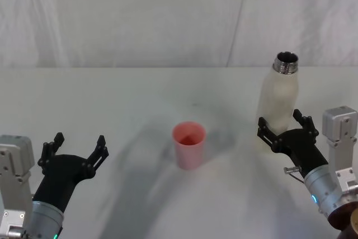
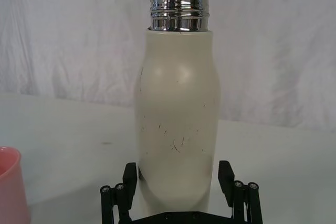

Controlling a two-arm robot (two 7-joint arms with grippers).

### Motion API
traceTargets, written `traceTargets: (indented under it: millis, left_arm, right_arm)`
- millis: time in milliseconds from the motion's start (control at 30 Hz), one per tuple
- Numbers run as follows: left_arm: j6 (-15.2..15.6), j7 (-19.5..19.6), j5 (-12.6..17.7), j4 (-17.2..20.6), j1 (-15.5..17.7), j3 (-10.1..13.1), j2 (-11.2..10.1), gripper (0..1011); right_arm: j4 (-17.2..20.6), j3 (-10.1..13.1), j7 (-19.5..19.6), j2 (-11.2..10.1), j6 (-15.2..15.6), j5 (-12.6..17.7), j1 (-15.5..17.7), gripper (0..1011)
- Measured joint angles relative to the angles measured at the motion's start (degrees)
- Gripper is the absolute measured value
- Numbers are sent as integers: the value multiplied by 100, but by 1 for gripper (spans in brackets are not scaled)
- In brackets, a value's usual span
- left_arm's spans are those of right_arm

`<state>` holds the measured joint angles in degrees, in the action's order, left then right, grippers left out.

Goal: Grasp the thermos with one hand and pour water into the cup lid.

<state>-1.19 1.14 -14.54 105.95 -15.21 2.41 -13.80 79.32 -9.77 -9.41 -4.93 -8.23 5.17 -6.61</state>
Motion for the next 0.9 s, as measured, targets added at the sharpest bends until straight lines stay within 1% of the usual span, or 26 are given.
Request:
traceTargets:
  millis: [600,900]
  left_arm:
    - [0,0,0,0,0,0,0,1001]
    - [0,0,0,0,0,0,0,1001]
  right_arm:
    - [-264,-1,-39,11,-83,22,-245,1000]
    - [-300,-11,-63,11,-108,26,-311,1000]
